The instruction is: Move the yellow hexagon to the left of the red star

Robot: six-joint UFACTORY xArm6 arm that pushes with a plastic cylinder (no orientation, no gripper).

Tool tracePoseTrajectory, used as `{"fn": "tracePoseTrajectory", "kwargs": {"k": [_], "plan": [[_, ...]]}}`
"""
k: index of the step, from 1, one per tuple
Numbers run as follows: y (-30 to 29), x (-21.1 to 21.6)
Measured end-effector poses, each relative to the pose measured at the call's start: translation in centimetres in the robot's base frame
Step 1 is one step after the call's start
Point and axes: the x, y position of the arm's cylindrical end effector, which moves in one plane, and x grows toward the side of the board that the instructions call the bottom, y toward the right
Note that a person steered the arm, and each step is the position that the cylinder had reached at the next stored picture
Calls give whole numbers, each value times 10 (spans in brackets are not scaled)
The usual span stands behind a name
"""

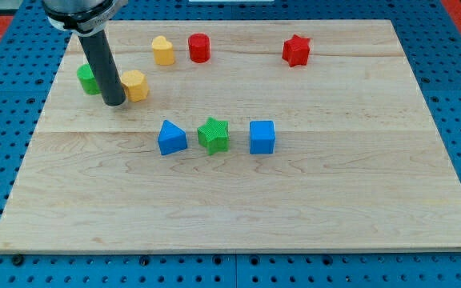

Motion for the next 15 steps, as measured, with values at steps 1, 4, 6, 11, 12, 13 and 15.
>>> {"fn": "tracePoseTrajectory", "kwargs": {"k": [1, 4, 6, 11, 12, 13, 15], "plan": [[24, -15], [135, -8], [17, -12], [148, -34], [143, -31], [82, -30], [92, -57]]}}
